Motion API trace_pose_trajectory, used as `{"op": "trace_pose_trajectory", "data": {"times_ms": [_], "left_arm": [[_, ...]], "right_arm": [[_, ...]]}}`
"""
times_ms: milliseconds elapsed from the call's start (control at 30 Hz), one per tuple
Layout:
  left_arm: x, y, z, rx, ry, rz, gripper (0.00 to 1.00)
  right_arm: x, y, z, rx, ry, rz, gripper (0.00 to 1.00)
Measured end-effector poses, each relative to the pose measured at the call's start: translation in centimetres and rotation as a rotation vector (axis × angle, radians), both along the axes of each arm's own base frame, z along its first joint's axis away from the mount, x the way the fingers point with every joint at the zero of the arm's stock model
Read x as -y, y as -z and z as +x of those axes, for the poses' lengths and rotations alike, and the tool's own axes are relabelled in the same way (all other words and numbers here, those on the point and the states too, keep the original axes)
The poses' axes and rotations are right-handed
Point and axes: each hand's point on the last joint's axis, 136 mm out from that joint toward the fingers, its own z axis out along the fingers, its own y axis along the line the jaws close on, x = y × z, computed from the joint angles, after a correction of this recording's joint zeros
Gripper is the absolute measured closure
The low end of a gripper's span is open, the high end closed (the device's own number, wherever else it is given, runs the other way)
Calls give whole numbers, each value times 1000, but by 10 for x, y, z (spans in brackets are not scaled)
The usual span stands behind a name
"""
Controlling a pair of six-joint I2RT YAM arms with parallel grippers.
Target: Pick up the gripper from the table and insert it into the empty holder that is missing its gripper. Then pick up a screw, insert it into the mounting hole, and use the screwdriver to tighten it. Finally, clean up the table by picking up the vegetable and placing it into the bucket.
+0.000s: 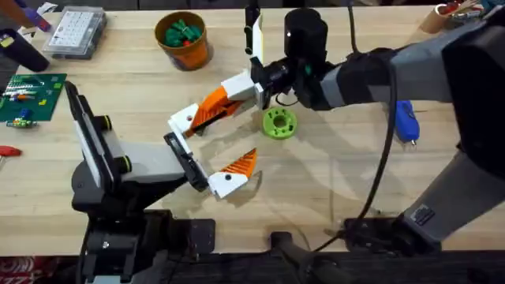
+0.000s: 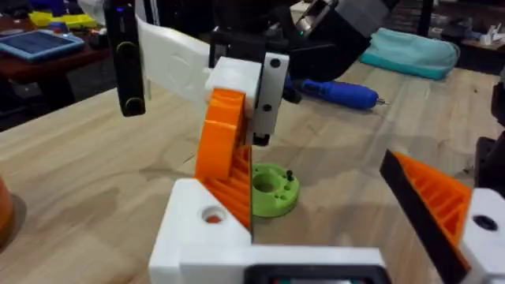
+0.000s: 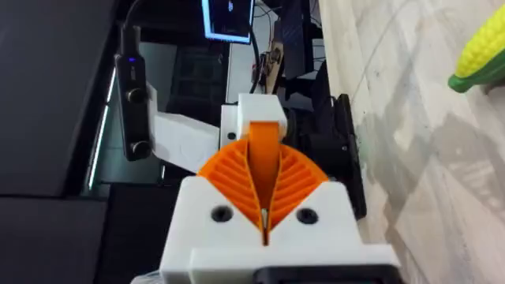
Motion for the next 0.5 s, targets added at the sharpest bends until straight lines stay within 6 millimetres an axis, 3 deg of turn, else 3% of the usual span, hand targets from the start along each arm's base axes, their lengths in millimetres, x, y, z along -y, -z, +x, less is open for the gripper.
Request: {"op": "trace_pose_trajectory", "data": {"times_ms": [500], "left_arm": [[0,0,0,0,1,0,15]], "right_arm": [[0,0,0,-5,-2,-3,989]]}}
